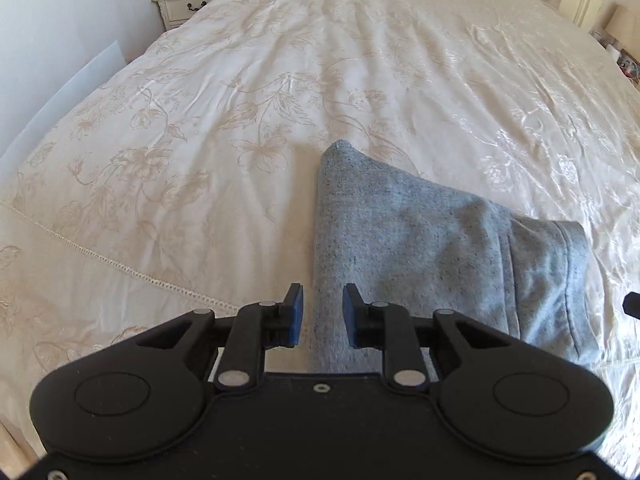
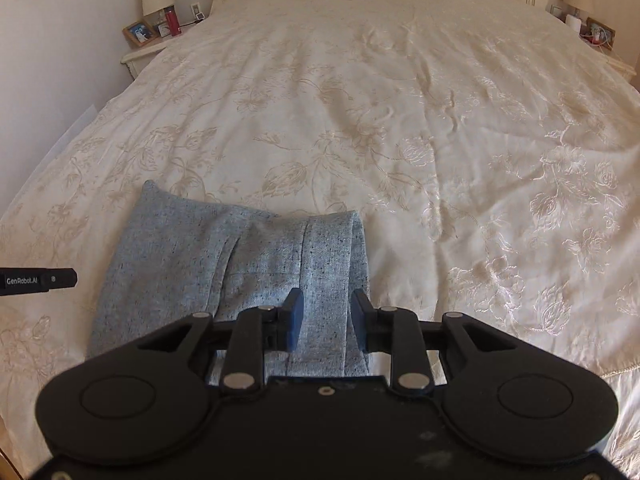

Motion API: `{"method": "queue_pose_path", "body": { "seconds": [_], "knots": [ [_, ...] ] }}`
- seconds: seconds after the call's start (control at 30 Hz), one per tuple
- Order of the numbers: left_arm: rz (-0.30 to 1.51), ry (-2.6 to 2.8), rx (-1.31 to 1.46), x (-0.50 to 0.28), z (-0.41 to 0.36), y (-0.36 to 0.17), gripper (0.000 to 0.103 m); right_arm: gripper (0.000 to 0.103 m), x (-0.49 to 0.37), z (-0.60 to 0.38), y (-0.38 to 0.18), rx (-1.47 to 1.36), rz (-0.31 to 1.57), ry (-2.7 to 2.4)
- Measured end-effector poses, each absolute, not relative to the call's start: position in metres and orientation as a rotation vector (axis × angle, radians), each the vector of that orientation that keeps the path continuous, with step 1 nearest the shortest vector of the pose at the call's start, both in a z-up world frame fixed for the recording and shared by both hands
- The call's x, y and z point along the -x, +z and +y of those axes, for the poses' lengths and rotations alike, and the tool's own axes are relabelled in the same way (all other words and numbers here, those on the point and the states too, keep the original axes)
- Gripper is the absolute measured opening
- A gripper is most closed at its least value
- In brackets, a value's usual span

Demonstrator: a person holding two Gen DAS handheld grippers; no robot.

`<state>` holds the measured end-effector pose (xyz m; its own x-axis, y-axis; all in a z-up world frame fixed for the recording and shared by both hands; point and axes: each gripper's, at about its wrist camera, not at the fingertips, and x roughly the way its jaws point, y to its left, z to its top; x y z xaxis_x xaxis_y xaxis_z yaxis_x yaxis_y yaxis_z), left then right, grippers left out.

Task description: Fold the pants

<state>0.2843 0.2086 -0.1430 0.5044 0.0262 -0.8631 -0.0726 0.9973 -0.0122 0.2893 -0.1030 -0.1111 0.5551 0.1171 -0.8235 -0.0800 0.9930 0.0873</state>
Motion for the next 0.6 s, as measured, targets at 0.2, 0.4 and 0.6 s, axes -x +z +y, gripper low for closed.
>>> {"method": "queue_pose_path", "body": {
  "seconds": [0.2,0.4,0.6],
  "knots": [
    [1.052,0.016,0.032,-0.242,0.185,-0.125,0.031,0.031,-0.25,-0.094,-0.095,-0.081,0.992,0.119],
    [1.057,-0.002,0.04,-0.217,0.164,-0.106,0.032,0.031,-0.219,-0.084,-0.078,-0.099,0.973,0.123],
    [1.041,-0.008,0.026,-0.199,0.154,-0.091,0.032,0.032,-0.197,-0.078,-0.063,-0.085,0.957,0.134]
  ]
}}
